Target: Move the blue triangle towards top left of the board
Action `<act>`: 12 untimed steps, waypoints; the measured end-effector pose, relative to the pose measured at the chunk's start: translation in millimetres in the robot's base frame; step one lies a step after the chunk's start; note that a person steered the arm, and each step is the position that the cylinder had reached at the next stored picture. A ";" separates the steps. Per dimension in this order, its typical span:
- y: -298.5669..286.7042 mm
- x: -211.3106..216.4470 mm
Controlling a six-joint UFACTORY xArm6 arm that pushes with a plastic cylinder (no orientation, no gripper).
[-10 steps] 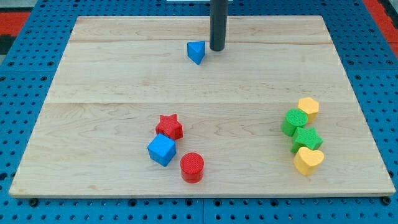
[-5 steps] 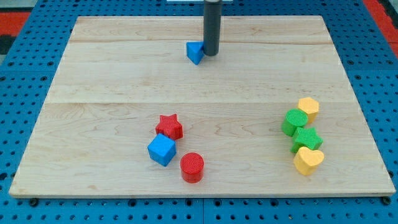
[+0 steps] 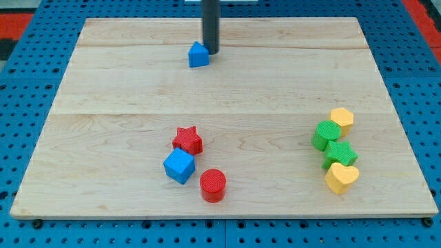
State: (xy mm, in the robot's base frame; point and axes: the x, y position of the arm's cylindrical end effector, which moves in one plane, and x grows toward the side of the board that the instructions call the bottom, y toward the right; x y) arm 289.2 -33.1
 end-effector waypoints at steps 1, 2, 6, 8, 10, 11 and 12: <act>6.5 31.2; -13.1 28.4; -32.1 53.5; -104.7 5.8; -63.6 -16.6; -65.0 -44.8; -79.1 -40.8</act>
State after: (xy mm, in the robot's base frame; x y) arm 248.4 -112.2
